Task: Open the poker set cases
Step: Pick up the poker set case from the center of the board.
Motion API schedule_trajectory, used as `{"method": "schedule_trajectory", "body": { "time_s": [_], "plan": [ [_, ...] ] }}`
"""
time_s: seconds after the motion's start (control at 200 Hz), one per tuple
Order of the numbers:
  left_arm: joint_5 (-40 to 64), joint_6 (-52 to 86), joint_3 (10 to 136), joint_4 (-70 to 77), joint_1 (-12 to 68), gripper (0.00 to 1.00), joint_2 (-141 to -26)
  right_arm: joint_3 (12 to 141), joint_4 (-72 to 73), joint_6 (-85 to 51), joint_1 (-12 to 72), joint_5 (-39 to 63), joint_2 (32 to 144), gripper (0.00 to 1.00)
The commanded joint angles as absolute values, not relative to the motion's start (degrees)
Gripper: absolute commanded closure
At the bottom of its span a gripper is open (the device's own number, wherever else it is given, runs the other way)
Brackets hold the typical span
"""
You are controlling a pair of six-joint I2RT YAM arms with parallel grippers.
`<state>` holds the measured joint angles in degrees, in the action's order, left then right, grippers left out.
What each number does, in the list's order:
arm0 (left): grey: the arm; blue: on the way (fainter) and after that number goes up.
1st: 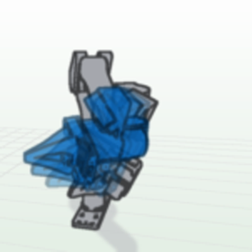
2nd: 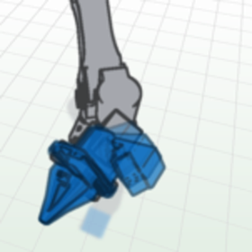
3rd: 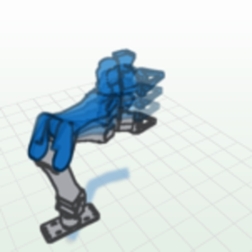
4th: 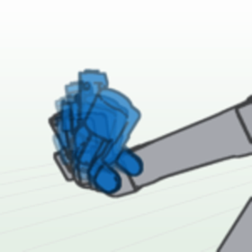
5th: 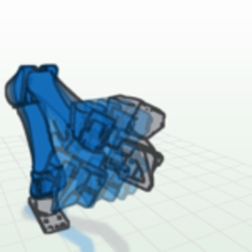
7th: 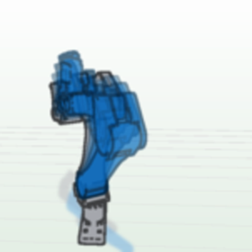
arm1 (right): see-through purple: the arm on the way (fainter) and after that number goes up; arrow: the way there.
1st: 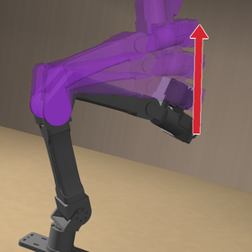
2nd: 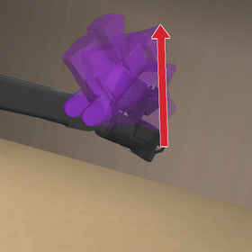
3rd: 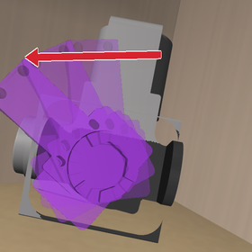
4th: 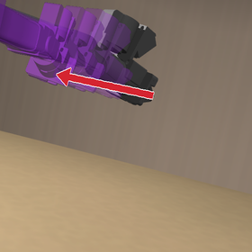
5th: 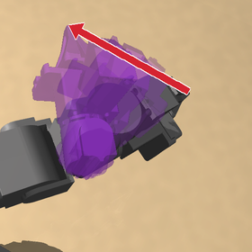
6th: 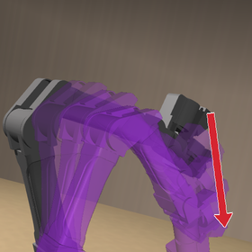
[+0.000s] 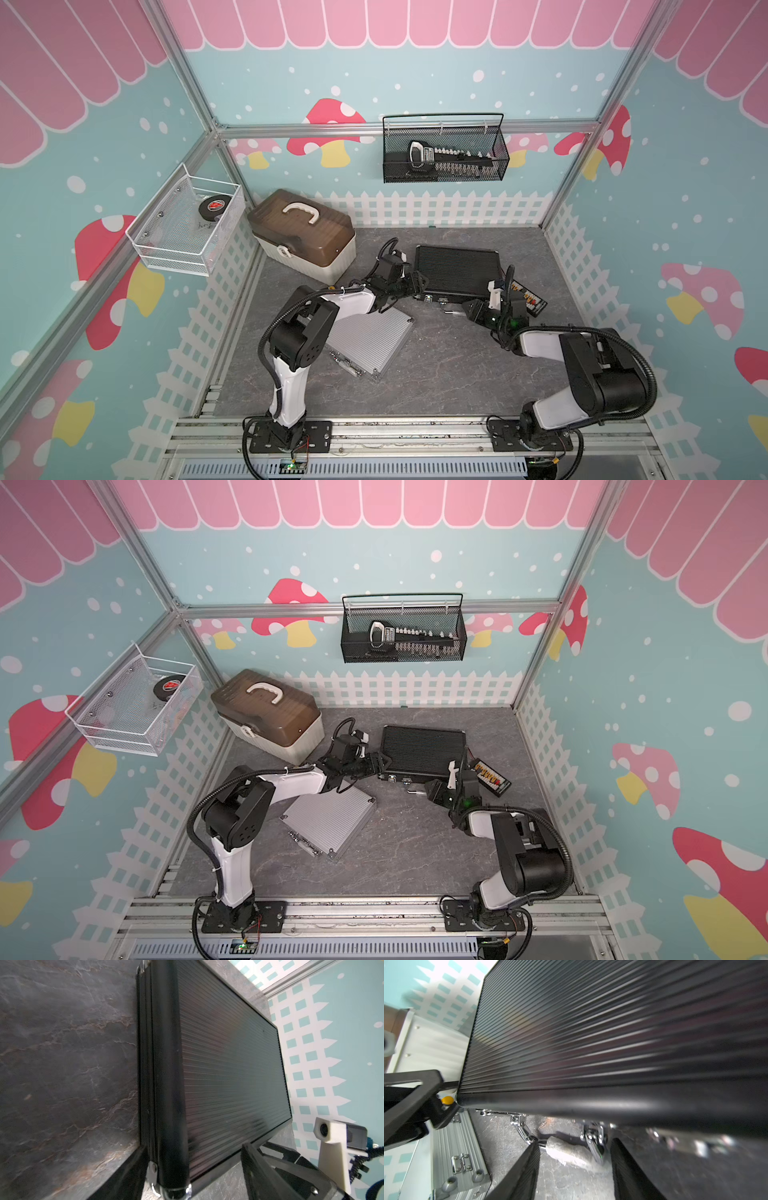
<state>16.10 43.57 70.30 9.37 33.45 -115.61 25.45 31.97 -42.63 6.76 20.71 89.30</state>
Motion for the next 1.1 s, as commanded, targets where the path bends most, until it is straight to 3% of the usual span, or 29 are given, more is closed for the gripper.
{"method": "schedule_trajectory", "body": {
  "time_s": [0.0, 0.11, 0.335, 0.49, 0.68, 0.905, 1.096],
  "plan": [
    [16.96, 45.22, 71.28, 8.73, 33.14, 0.29, -117.07, 24.63, 39.84, -44.16, 5.79, 26.1, 92.16, 0.48],
    [17.21, 45.47, 71.54, 8.62, 33.29, 0.29, -117.13, 24.15, 43.03, -45.85, 5.21, 28.03, 93.97, 0.53],
    [17.16, 45.14, 71.89, 8.0, 33.58, 0.29, -116.75, 22.69, 50.81, -51.61, 4.96, 31.02, 96.87, 0.77],
    [14.63, 42.74, 71.83, 5.89, 33.85, 0.29, -115.16, 22.13, 52.21, -54.15, 4.65, 31.38, 98.43, 0.84],
    [3.29, 33.71, 71.07, 0.16, 34.07, 0.26, -108.6, 21.6, 50.86, -56.52, 4.19, 30.6, 96.66, 0.88],
    [-10.92, 5.03, 69.56, 4.32, 41.64, 0.24, -101.72, 23.09, 40.68, -55.8, 4.13, 29.8, 89.16, 0.91],
    [-7.63, -31.22, 66.84, 9.9, 51.99, 0.25, -102.81, 24.7, 31.06, -51.29, 4.08, 27.23, 83.32, 0.94]
  ]
}}
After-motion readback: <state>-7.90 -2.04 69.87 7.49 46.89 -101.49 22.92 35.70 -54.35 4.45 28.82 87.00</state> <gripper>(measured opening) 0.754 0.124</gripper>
